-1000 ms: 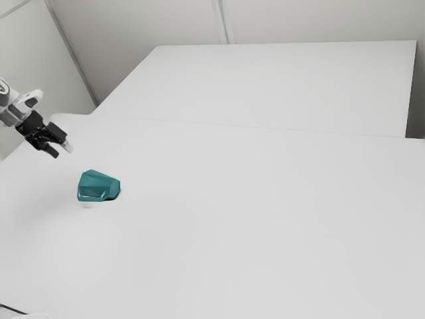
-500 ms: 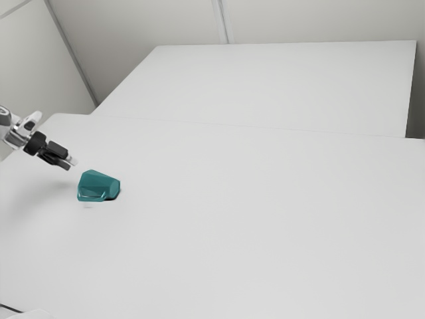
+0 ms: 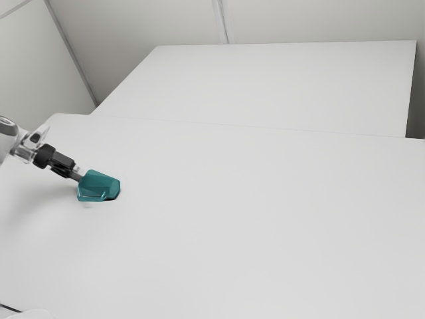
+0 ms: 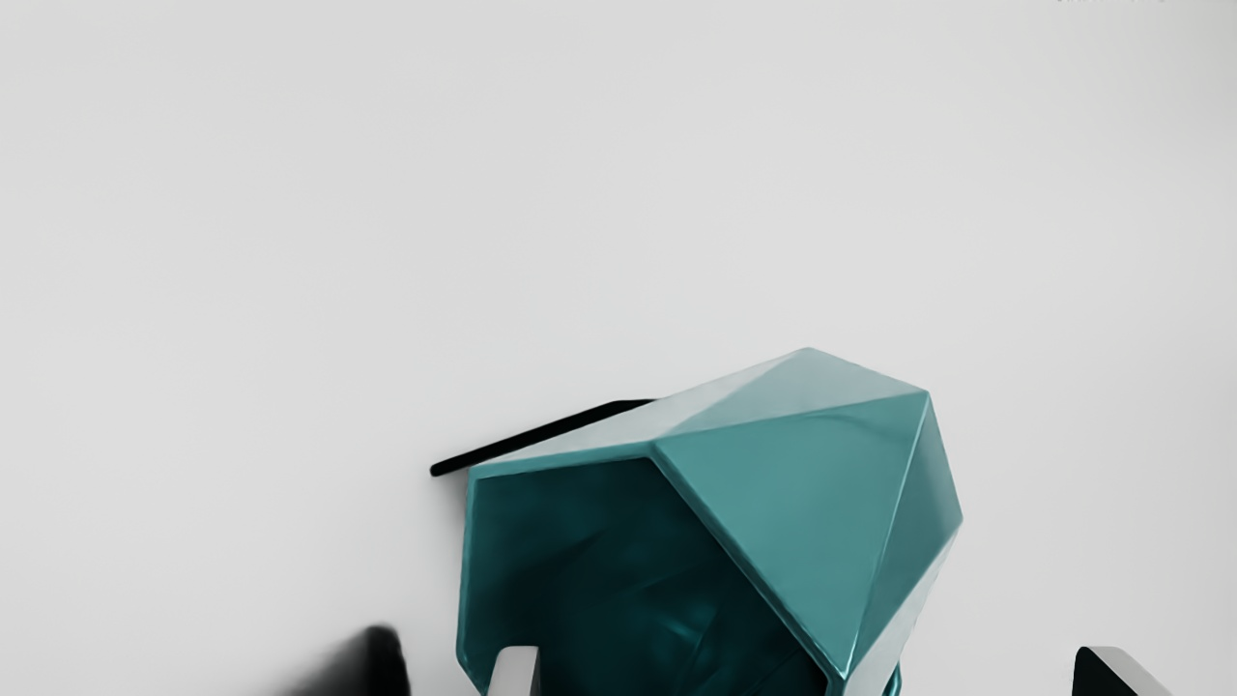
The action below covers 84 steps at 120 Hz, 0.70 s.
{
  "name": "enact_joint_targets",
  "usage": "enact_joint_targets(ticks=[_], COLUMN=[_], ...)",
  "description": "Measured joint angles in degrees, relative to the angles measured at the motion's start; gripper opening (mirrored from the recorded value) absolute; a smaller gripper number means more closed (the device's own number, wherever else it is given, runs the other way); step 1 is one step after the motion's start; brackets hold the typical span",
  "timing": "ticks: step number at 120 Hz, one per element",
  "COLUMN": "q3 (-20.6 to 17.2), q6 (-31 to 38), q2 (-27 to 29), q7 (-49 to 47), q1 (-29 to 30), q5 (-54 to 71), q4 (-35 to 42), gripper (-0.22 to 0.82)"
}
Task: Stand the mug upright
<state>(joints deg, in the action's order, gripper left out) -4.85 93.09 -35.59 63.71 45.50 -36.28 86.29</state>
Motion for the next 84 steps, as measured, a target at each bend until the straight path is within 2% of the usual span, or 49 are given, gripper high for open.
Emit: enact_joint_targets(ticks=[16, 25, 53, 84], q3=[-0.5, -0.7, -1.0, -3.7], q6=[-0.4, -0.6, -1.3, -2.9], q2=[-0.2, -0.6, -1.7, -1.7], q7=[0.4, 0.7, 1.3, 1.8], q1=[0.0, 0.0, 0.8, 3.1], q5=[-1.7, -2.3, -3.4, -3.6], q4=[0.8, 1.0, 1.0, 0.9], gripper=[0.59, 0.55, 0.31, 0.04])
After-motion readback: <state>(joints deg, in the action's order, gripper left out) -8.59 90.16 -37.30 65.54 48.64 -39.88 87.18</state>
